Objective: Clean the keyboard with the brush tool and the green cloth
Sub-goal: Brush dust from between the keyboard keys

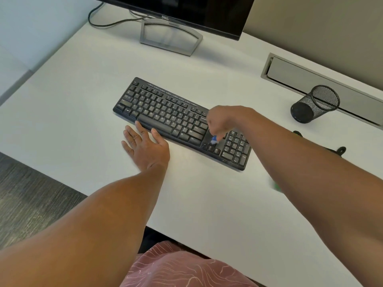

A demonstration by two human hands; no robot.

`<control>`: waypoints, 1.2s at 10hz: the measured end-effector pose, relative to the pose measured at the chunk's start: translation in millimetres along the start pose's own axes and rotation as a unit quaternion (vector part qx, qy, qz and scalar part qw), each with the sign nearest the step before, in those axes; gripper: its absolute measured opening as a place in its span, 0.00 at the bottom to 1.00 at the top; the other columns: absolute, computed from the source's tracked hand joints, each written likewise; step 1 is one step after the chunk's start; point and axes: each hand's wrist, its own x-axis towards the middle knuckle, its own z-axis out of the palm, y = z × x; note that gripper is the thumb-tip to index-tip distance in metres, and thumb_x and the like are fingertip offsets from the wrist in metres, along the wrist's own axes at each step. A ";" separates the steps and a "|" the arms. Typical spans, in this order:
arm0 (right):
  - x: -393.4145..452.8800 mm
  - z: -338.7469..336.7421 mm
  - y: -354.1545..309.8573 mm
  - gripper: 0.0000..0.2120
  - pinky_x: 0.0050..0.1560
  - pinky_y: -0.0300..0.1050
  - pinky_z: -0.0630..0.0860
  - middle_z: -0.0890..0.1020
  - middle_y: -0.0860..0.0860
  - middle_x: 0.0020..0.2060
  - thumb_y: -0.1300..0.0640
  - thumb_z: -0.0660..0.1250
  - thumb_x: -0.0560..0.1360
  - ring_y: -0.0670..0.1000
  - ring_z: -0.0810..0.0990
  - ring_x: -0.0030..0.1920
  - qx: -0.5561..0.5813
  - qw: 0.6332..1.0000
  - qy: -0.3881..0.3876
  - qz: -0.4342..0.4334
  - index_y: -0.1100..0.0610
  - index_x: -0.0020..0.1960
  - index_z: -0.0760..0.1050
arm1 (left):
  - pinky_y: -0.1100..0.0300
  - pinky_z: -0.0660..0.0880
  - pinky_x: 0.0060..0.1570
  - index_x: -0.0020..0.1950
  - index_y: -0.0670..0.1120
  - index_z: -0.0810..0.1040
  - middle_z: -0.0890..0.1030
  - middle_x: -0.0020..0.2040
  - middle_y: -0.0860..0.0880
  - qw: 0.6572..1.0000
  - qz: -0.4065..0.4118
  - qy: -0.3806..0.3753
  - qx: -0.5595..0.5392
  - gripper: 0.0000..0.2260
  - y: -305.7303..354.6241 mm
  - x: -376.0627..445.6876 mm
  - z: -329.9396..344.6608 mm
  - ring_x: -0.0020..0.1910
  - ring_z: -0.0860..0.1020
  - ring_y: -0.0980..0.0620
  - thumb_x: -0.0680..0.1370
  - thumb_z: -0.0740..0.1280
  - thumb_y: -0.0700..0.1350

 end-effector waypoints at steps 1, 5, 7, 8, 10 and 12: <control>3.7 -8.7 6.5 0.02 0.33 0.42 0.66 0.78 0.57 0.40 0.63 0.68 0.72 0.52 0.72 0.37 0.053 0.995 0.079 -0.004 0.61 0.42 0.75 | 0.48 0.37 0.79 0.83 0.50 0.45 0.46 0.83 0.45 1.000 0.000 0.000 0.001 0.28 -0.2 -0.3 0.3 0.82 0.42 0.48 0.84 0.43 0.58; 7.8 -19.2 12.2 0.03 0.41 0.46 0.78 0.80 0.52 0.39 0.61 0.71 0.71 0.52 0.78 0.38 0.090 0.992 0.079 0.031 0.57 0.43 0.77 | 0.48 0.37 0.79 0.83 0.50 0.45 0.46 0.83 0.45 1.000 0.000 0.000 0.003 0.28 -0.5 -0.6 0.3 0.82 0.42 0.48 0.85 0.43 0.57; 4.8 -2.8 19.5 0.09 0.34 0.43 0.72 0.75 0.52 0.34 0.64 0.62 0.73 0.53 0.75 0.34 -0.018 0.996 0.053 0.068 0.59 0.34 0.71 | 0.48 0.38 0.79 0.83 0.50 0.45 0.46 0.83 0.45 1.000 0.001 0.002 0.006 0.28 0.2 -1.4 -0.4 0.82 0.42 0.48 0.85 0.43 0.57; 7.8 -10.5 22.1 0.08 0.46 0.50 0.80 0.78 0.52 0.36 0.60 0.69 0.72 0.54 0.77 0.37 0.024 0.996 0.069 0.060 0.55 0.36 0.72 | 0.47 0.38 0.79 0.83 0.49 0.46 0.46 0.83 0.45 1.000 0.000 0.000 0.003 0.28 0.5 -1.1 -0.8 0.82 0.42 0.48 0.85 0.43 0.57; 7.9 -6.2 25.1 0.12 0.29 0.41 0.63 0.71 0.52 0.30 0.65 0.63 0.73 0.50 0.67 0.30 0.010 0.998 0.048 0.038 0.60 0.31 0.69 | 0.48 0.38 0.79 0.83 0.49 0.45 0.46 0.83 0.45 1.000 0.000 -0.002 0.002 0.28 1.1 -1.6 -1.4 0.82 0.42 0.48 0.85 0.43 0.57; 12.8 -12.3 24.3 0.06 0.35 0.43 0.69 0.81 0.57 0.39 0.62 0.67 0.74 0.52 0.75 0.40 0.036 0.997 0.068 0.026 0.65 0.42 0.77 | 0.48 0.38 0.79 0.83 0.50 0.45 0.46 0.83 0.45 1.000 0.001 -0.004 0.008 0.28 0.0 -1.4 -1.2 0.82 0.42 0.48 0.85 0.43 0.57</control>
